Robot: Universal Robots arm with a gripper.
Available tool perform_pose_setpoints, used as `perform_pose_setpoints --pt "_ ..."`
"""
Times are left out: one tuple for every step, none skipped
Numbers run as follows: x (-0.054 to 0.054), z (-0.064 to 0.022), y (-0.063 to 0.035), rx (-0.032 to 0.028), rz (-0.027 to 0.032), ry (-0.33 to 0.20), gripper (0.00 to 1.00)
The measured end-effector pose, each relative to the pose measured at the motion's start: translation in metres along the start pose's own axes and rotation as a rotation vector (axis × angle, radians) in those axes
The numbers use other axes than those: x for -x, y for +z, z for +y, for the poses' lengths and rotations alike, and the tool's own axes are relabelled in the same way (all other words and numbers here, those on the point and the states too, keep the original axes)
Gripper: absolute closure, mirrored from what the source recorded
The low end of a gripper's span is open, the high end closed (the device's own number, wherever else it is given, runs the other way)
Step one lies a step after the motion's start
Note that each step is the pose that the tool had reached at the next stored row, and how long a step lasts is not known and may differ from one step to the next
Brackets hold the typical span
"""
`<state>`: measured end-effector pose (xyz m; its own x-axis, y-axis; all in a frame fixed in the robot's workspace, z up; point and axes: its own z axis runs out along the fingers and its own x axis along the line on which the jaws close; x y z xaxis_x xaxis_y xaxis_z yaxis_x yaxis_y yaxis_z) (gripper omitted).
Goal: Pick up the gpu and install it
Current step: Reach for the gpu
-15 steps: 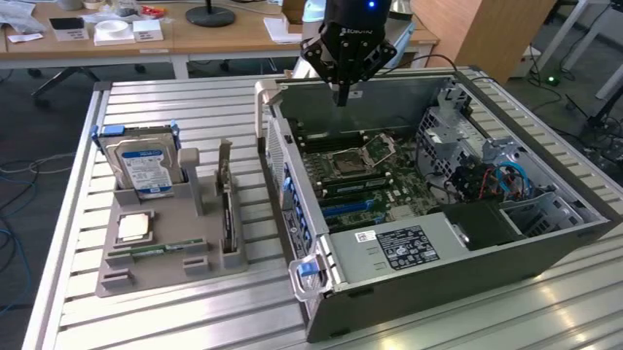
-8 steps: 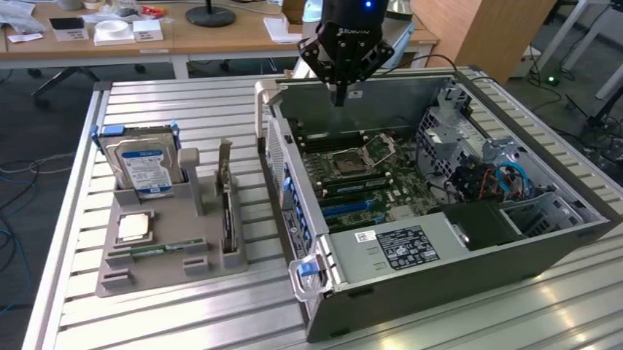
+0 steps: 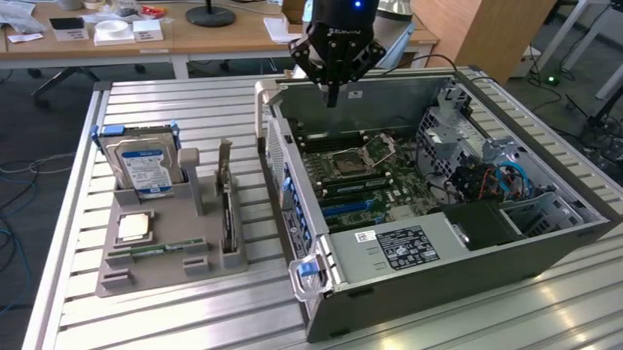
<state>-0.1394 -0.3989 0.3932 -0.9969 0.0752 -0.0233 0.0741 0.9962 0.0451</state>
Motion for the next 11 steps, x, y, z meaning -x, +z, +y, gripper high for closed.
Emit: perform_pose_setpoints --pt "-0.002 -0.0001 0.0000 0.0000 0.0000 0.000 0.89" --pt "-0.004 -0.0003 0.0000 0.0000 0.0000 0.000 0.89" --pt "-0.006 -0.0004 -0.0001 0.0000 0.0000 0.000 0.89" --pt "-0.008 -0.0005 -0.0001 0.0000 0.0000 0.000 0.89" --pt "-0.009 -0.0007 -0.0001 0.0000 0.0000 0.000 0.89" --pt "-0.011 -0.0008 -0.0001 0.0000 0.0000 0.000 0.89" --pt "-0.013 -0.0009 -0.0001 -0.0001 0.0000 0.000 0.89" --pt "-0.014 -0.0011 -0.0001 -0.0001 0.0000 0.000 0.89" --pt "-0.016 -0.0012 -0.0001 -0.0001 0.0000 0.000 0.89" --pt "-0.018 -0.0013 -0.0001 0.0000 0.0000 0.000 0.89" --pt "-0.020 -0.0015 -0.0001 0.0000 0.0000 0.000 0.89"
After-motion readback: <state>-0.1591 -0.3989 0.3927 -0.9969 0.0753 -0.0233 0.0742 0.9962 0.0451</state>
